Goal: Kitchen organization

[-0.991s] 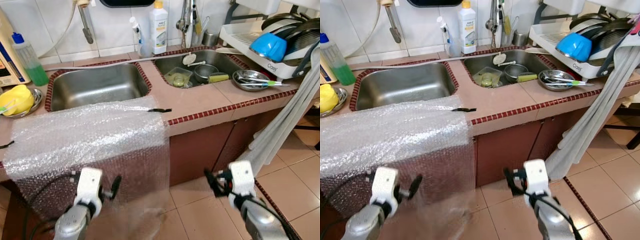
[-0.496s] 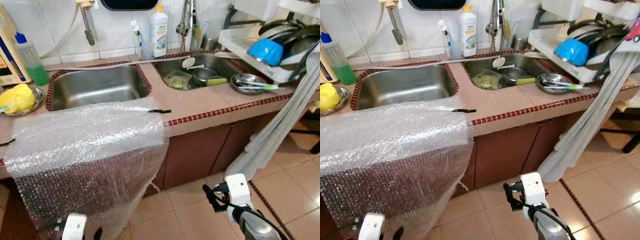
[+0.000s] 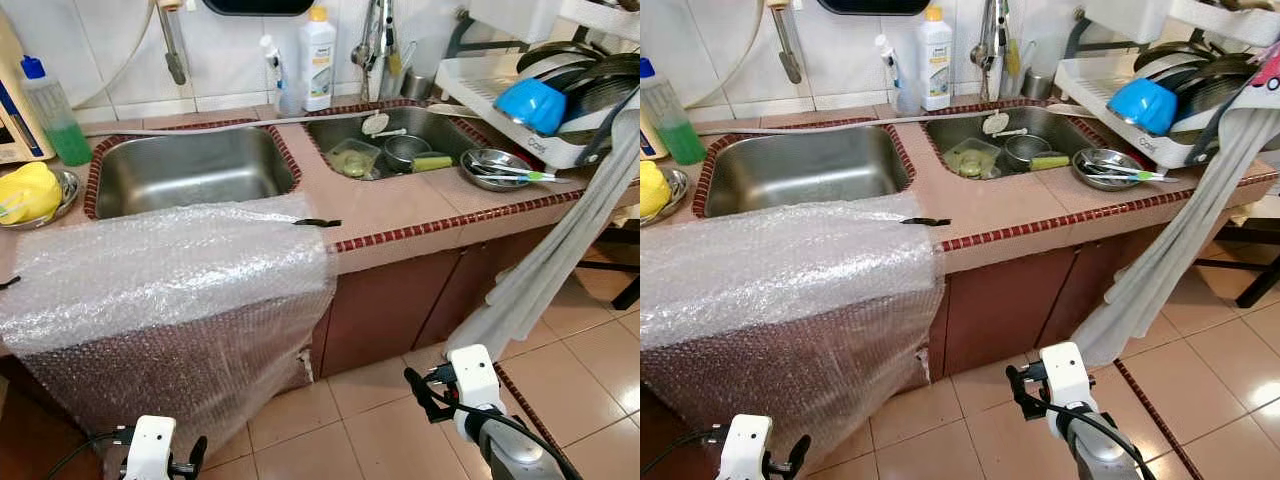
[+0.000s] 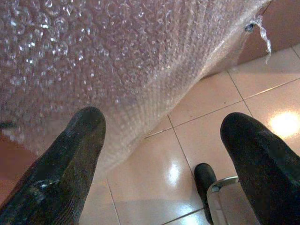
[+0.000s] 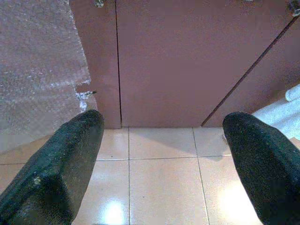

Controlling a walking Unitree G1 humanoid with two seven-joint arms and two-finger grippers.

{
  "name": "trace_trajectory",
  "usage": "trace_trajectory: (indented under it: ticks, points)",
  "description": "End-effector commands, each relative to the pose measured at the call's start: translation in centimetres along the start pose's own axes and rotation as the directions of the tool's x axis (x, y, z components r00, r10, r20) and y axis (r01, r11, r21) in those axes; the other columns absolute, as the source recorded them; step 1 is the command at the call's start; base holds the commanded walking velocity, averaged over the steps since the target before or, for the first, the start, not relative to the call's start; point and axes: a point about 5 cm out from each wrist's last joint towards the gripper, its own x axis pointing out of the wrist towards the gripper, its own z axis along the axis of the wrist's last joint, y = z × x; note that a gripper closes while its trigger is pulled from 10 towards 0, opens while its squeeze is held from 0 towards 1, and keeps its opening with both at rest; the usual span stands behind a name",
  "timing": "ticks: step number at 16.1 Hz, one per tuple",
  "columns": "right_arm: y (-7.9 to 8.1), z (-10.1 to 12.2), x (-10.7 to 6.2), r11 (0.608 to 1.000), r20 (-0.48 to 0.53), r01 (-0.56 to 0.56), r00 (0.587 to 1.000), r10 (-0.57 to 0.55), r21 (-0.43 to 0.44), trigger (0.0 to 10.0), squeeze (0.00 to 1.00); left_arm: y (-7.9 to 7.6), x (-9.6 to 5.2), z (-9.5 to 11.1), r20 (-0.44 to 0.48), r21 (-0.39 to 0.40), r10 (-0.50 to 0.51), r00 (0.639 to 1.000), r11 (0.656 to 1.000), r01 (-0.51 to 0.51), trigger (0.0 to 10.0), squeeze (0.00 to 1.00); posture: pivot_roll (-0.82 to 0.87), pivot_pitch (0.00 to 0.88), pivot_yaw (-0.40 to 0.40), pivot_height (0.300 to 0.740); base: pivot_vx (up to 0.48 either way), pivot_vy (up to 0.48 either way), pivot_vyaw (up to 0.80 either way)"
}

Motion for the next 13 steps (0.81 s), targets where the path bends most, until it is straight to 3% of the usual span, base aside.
trace_trajectory:
  ticks: [1, 11, 12, 13]
  points:
    - [-0.1, 0.1, 0.1, 1.0, 0.001, -0.004, 1.0, 0.004, -0.011, 10.0, 0.0, -0.1, 0.0, 0.1, 0.005, 0.008, -0.003, 1.0, 1.0, 0.003, 10.0, 0.0, 0.1, 0.0, -0.001, 0.74, 0.0, 0.0, 0.0]
    - [-0.1, 0.0, 0.1, 1.0, 0.002, -0.006, 1.0, 0.006, -0.013, 10.0, 0.0, -0.1, 0.3, 0.2, 0.022, 0.02, -0.006, 1.0, 1.0, 0.006, 10.0, 0.0, 0.1, 0.0, -0.001, 0.74, 0.0, 0.0, 0.0]
    - [-0.1, 5.2, -1.0, 0.997, 0.25, 0.069, 0.965, -0.072, 0.022, 10.0, 0.0, -0.7, -0.5, 9.2, 0.437, 0.154, -0.098, 0.894, 0.987, 0.033, 10.0, 0.0, 0.08, 0.0, 0.048, 0.74, 0.0, 0.0, 0.0]
    - [-0.2, 7.2, -1.8, 0.994, 0.347, 0.1, 0.931, -0.11, 0.046, 10.0, 0.0, -1.5, -1.9, 12.9, 0.574, 0.209, -0.166, 0.802, 0.976, 0.053, 10.0, 0.0, 0.08, 0.0, 0.049, 0.74, 0.0, 0.0, 0.0]
